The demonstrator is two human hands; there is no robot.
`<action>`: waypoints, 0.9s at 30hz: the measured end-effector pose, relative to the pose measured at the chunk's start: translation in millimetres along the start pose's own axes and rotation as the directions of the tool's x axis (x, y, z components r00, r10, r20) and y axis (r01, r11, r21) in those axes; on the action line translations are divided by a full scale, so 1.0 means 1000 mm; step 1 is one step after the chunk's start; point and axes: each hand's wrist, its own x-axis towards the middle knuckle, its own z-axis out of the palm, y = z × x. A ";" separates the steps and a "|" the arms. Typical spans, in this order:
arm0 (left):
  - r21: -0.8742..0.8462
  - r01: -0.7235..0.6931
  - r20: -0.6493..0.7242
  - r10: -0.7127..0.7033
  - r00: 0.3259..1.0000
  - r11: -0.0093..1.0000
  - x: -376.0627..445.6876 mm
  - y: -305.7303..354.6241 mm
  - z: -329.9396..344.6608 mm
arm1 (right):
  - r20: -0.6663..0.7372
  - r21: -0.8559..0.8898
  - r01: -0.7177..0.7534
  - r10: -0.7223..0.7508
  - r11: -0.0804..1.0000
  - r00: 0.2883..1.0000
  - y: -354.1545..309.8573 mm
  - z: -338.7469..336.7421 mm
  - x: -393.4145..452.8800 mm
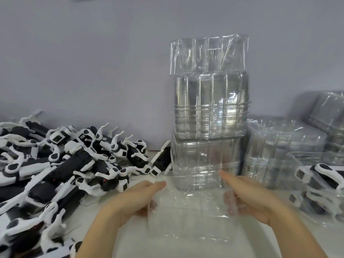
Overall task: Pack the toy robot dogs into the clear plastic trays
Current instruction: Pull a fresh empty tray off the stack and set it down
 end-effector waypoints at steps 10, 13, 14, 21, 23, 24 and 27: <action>0.366 0.014 -0.071 0.012 0.997 0.930 -0.001 0.002 0.002 | -0.046 -0.189 0.091 -0.101 0.978 0.994 0.015 0.002 0.023; 0.339 -0.044 -0.139 0.096 0.986 0.940 -0.001 0.007 0.002 | -0.023 -0.164 0.099 -0.104 0.981 0.994 0.016 -0.002 0.023; 0.322 -0.090 -0.176 0.153 0.972 0.942 -0.001 0.010 0.003 | -0.026 -0.167 0.103 -0.109 0.981 0.994 0.016 -0.002 0.023; 0.622 -0.244 -0.336 0.535 0.775 0.744 0.037 0.044 0.005 | -0.059 -0.194 0.115 -0.129 0.974 0.990 0.012 -0.002 0.021; 0.707 -0.222 -0.274 0.549 0.789 0.671 0.056 0.055 0.004 | -0.063 -0.191 0.099 -0.113 0.977 0.992 0.012 -0.002 0.021; 0.731 -0.210 -0.240 0.533 0.812 0.649 0.066 0.060 0.004 | -0.067 -0.189 0.087 -0.101 0.978 0.993 0.011 -0.001 0.019; 0.783 -0.199 -0.162 0.503 0.849 0.589 0.089 0.067 0.004 | -0.082 -0.188 0.095 -0.112 0.978 0.990 0.012 0.000 0.020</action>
